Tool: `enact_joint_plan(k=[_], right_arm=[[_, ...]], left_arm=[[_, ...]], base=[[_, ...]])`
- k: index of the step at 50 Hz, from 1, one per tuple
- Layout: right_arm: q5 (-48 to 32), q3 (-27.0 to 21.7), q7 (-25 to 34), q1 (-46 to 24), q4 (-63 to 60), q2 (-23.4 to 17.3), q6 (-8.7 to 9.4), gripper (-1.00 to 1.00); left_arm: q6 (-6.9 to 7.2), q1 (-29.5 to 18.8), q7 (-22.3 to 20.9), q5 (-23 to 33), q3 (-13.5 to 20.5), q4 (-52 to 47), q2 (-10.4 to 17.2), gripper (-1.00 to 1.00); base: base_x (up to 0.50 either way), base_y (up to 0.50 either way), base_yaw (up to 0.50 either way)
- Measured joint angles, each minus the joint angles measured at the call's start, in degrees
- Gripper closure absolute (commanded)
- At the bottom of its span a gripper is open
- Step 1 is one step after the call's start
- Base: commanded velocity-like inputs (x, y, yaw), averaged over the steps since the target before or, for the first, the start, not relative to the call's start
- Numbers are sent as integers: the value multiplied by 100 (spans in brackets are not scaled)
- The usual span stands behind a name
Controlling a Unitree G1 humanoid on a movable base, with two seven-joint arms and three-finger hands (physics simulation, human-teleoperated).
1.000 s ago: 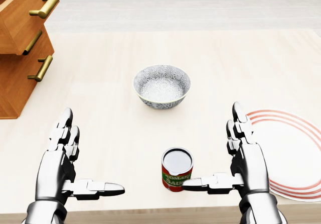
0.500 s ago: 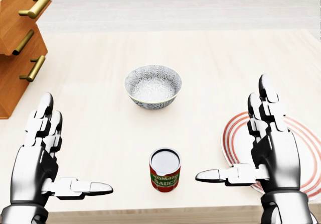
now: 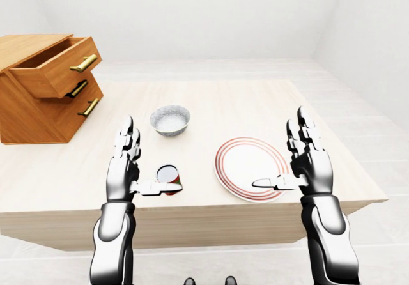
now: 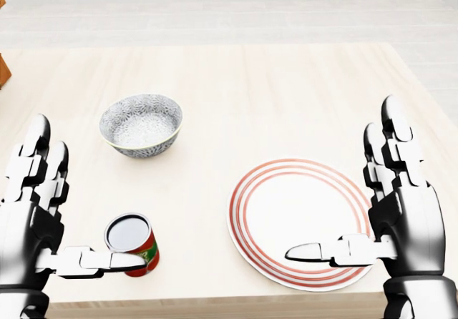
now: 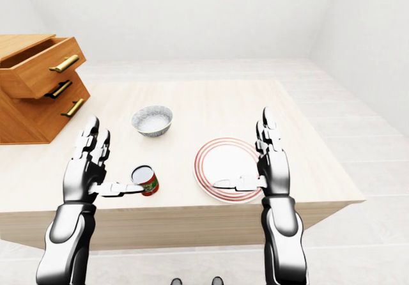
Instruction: Put the bowl on the plate.
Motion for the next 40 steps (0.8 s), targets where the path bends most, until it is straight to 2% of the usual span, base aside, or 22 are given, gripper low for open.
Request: enact_joint_plan(k=[10,12,19,30,40], right_arm=[[-30,-3,70,65,-107,19,0,-100],[-34,24,83,70,-118,87,0,-100],[-51,27,101,79,-146,71,0,-100],[-135,91,103,113,-90,66,0,-100],[-188,139,102,127,-51,73,0,-100]], left_arm=[[0,-17,-43,-97,151,-258,21,-100],[0,-28,-47,-117,207,-292,92,-100],[0,-59,-72,-189,308,-337,80,-100],[0,-46,-170,-299,411,-372,80,-100],[0,-54,-206,-362,506,-363,94,-100]], base=[[0,-3,0],[0,-50,0],[0,-47,0],[0,0,0],[36,0,0]])
